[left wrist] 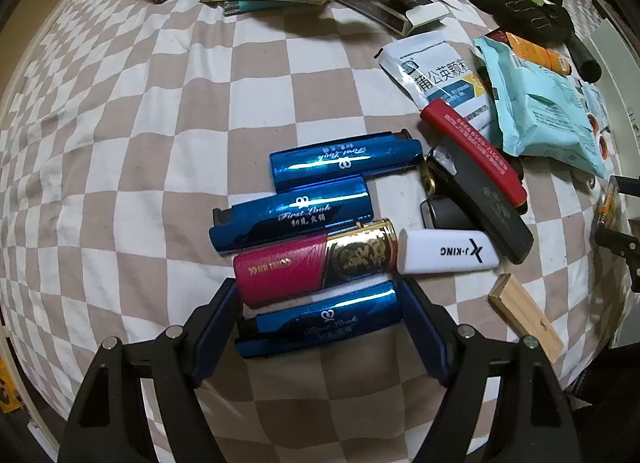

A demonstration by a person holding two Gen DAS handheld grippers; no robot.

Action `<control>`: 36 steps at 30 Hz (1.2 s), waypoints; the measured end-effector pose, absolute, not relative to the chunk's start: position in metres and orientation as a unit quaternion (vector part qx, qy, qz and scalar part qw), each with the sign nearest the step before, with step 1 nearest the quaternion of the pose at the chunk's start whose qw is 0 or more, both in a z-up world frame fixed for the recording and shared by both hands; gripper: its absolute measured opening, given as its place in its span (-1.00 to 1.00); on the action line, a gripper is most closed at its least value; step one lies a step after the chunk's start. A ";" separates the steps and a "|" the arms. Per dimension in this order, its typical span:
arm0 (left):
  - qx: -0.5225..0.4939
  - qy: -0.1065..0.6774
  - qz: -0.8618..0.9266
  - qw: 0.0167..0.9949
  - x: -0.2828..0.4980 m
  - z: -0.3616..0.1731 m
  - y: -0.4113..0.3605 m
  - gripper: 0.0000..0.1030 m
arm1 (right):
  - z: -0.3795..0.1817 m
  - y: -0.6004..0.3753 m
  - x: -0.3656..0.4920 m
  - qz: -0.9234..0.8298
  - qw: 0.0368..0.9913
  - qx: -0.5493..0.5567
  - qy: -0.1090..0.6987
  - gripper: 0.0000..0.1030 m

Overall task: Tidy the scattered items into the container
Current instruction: 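Close the right tool on the clear lighter while the left tool closes on the blue lighter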

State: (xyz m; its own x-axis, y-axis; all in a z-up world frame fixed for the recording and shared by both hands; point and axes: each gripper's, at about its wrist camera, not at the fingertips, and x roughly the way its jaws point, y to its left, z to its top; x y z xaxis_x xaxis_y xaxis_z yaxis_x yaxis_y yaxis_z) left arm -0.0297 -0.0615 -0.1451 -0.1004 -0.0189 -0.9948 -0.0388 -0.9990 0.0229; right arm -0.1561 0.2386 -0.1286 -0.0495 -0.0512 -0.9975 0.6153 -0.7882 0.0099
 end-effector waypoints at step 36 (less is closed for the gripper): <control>-0.699 0.014 0.714 -0.034 0.013 -0.153 -0.069 0.78 | -0.093 0.234 -0.139 -0.697 0.249 0.642 0.201 0.63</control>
